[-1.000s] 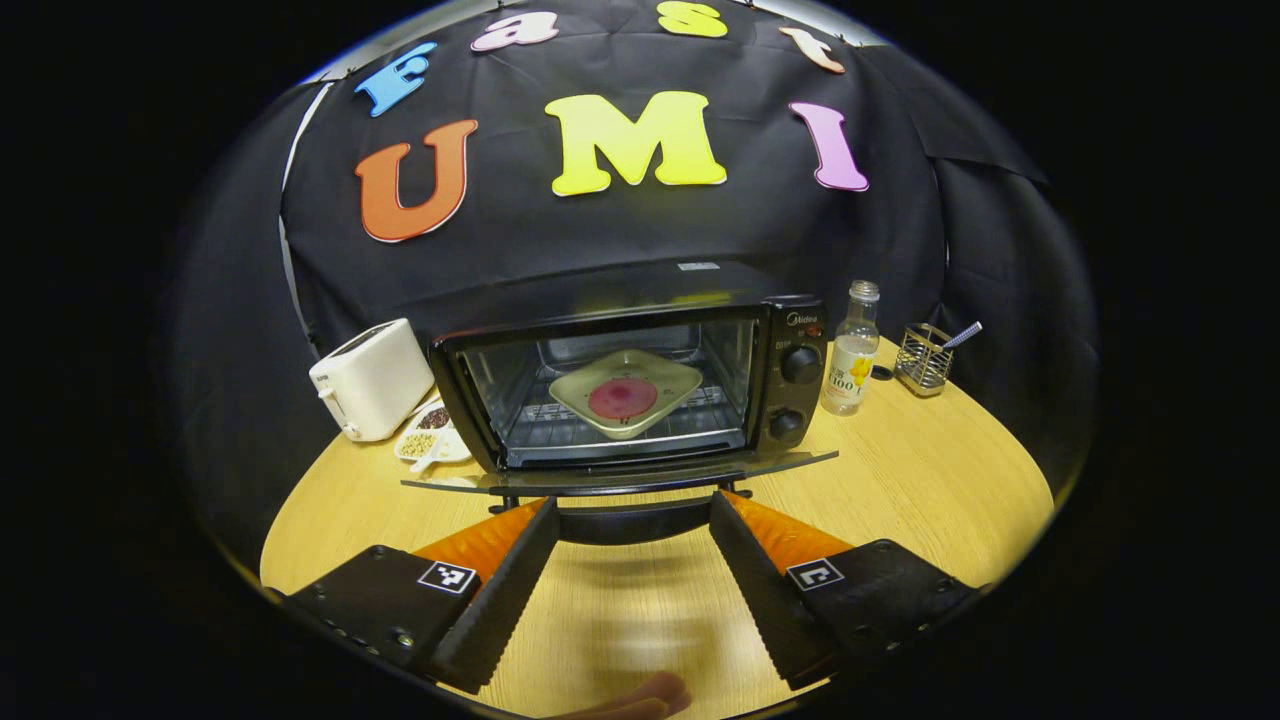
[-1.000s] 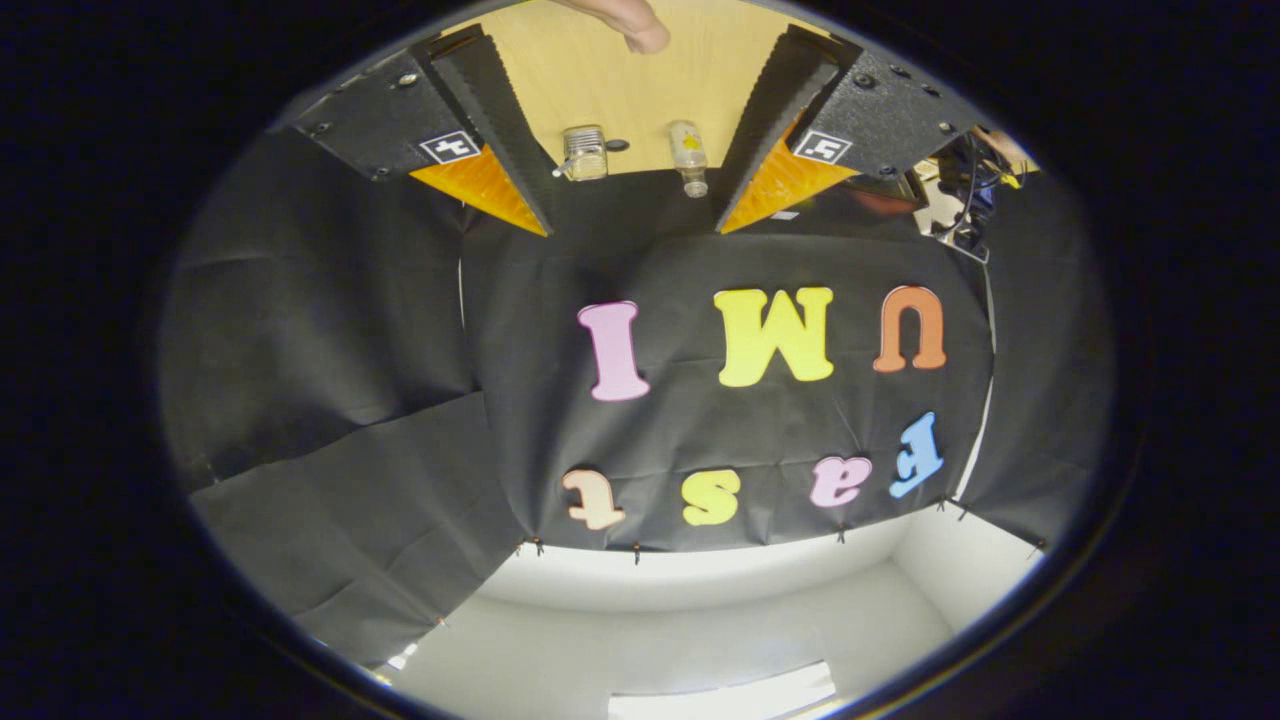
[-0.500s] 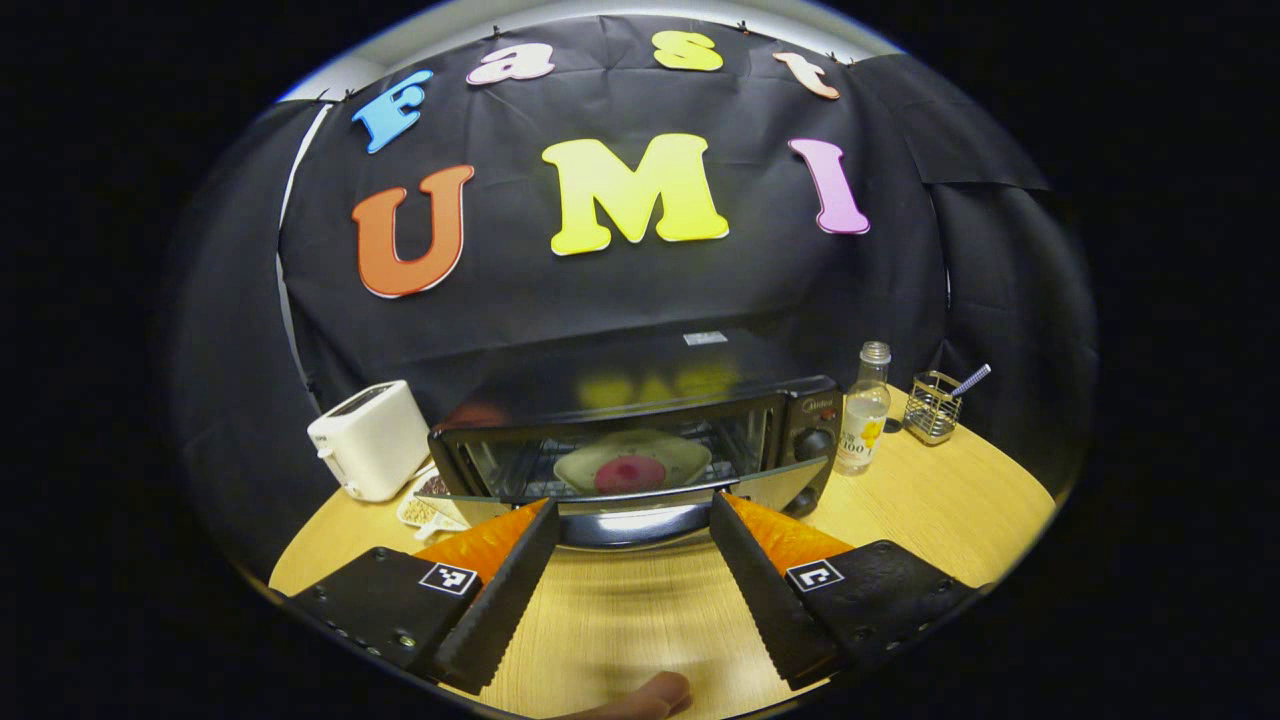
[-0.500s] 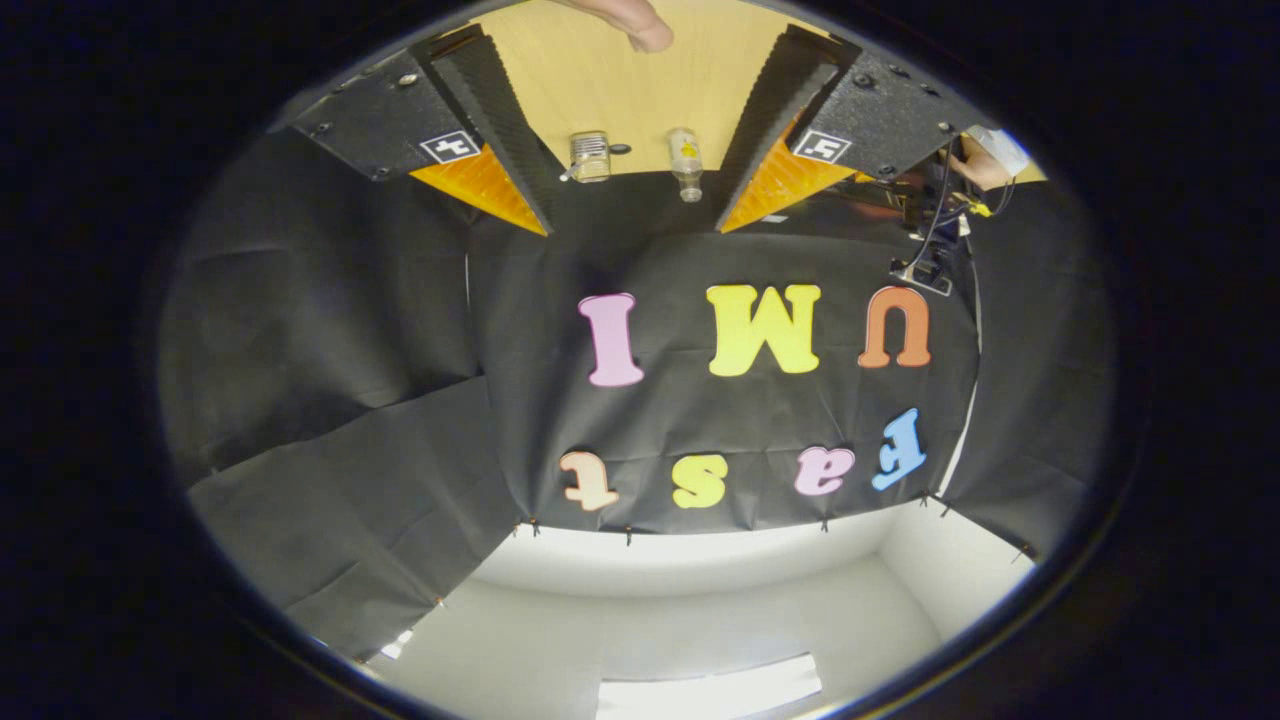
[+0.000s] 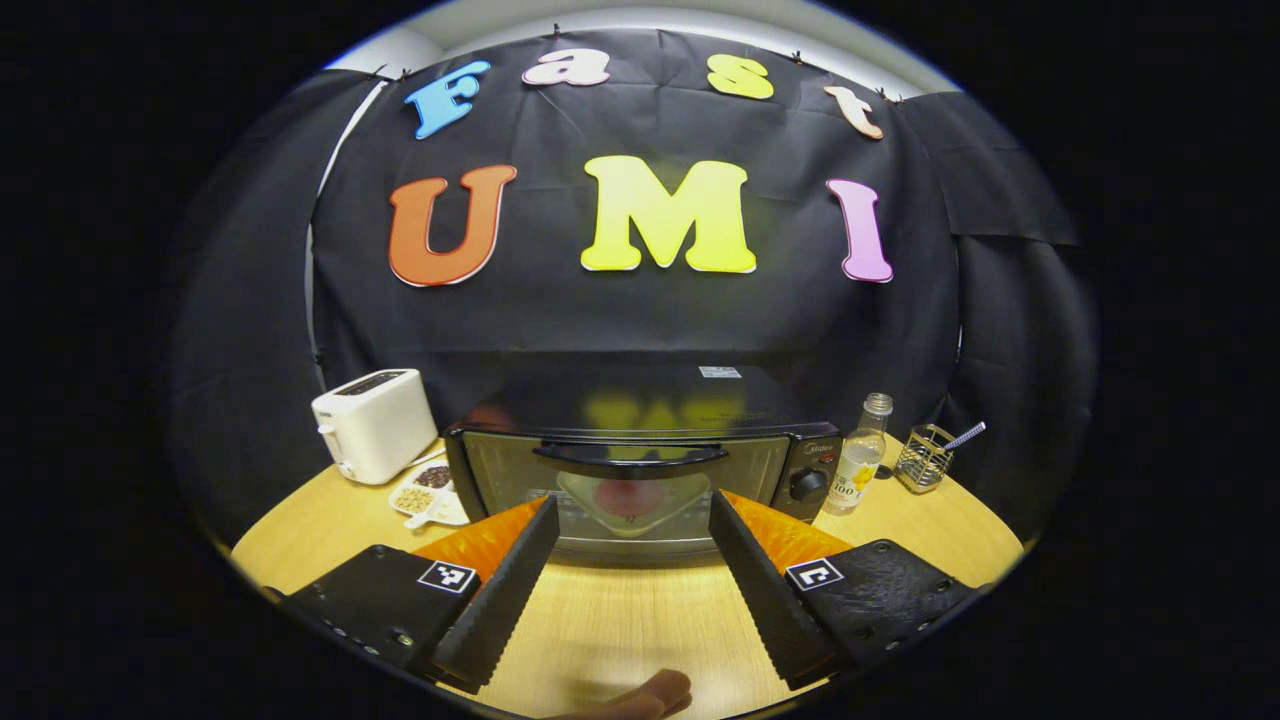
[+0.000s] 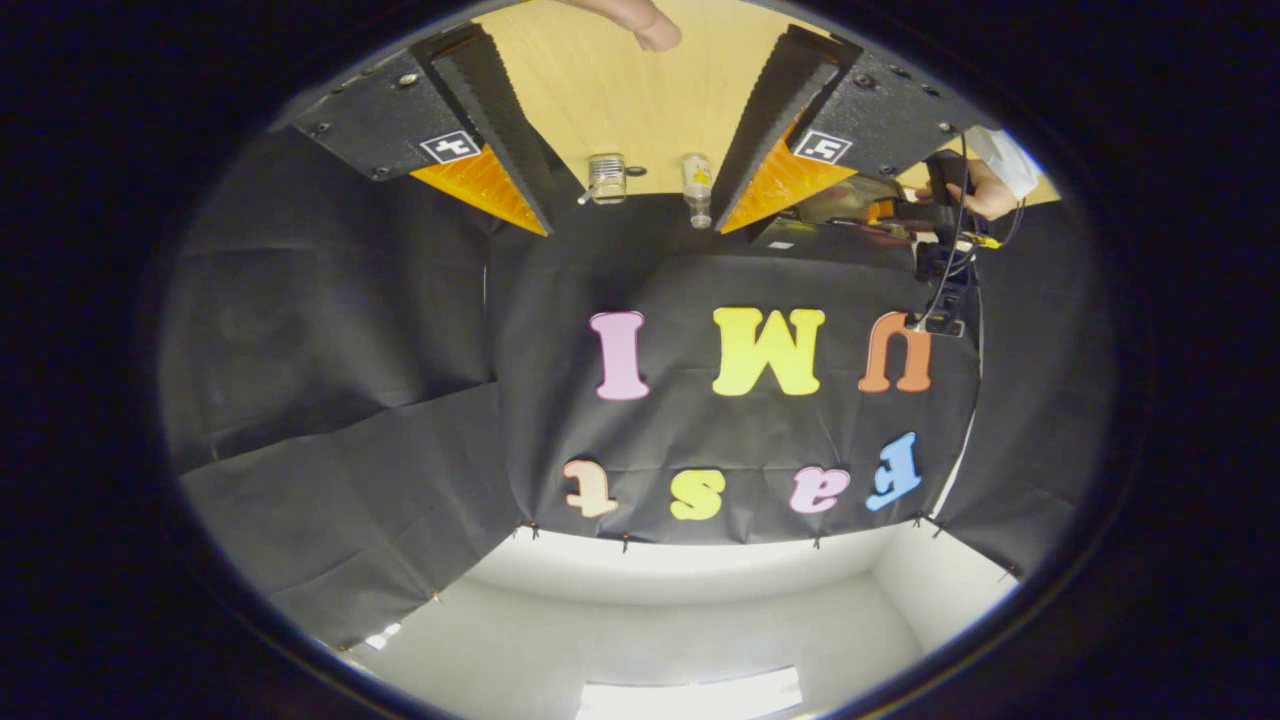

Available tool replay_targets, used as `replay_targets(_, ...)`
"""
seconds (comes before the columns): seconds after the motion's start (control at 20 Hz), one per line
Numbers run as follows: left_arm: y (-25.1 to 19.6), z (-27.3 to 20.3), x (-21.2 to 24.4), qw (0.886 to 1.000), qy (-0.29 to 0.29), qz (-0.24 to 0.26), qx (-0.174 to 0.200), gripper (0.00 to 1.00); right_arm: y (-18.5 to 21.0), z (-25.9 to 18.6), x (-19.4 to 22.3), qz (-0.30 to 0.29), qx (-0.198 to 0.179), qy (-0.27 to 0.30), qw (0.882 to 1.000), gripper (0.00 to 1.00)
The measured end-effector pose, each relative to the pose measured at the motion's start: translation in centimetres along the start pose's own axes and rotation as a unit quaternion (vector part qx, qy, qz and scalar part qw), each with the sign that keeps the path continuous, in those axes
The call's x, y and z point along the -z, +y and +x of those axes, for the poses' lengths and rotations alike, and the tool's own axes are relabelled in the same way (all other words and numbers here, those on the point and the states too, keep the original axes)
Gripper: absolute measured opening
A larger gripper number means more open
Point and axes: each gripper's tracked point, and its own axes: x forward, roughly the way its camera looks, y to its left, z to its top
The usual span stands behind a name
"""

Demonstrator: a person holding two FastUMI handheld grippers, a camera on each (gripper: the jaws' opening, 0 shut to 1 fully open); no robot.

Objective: Open the electric oven with the left hand, put the food in, and close the electric oven.

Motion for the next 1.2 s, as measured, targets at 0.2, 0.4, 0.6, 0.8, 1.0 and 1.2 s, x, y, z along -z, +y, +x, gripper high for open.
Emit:
replay_targets(0.2,0.2,-6.0,-1.8,1.0,-0.024,-0.003,-0.009,0.96,0.2,-0.5,0.5,0.015,0.001,0.007,1.0,0.97)
replay_targets(0.4,-0.2,-12.9,-3.7,0.999,-0.041,-0.009,-0.017,0.96,0.6,-0.7,0.2,0.017,-0.002,0.007,1.0,0.96)
replay_targets(0.6,-2.4,-20.0,-5.1,0.997,-0.07,-0.016,-0.002,0.95,1.5,-0.9,0.4,0.012,-0.009,0.011,1.0,0.96)
replay_targets(0.8,-2.7,-25.7,-6.8,0.994,-0.112,-0.014,-0.007,0.94,1.0,-0.8,0.1,0.005,-0.009,0.005,1.0,0.96)
replay_targets(1.0,-2.6,-29.4,-8.2,0.99,-0.141,0.001,-0.021,0.94,0.9,-0.5,-0.2,0.002,-0.007,0.008,1.0,0.96)
replay_targets(1.2,-2.3,-31.0,-8.6,0.988,-0.148,0.034,-0.032,0.95,2.3,-0.4,-1.2,-0.011,-0.031,0.019,0.999,0.97)
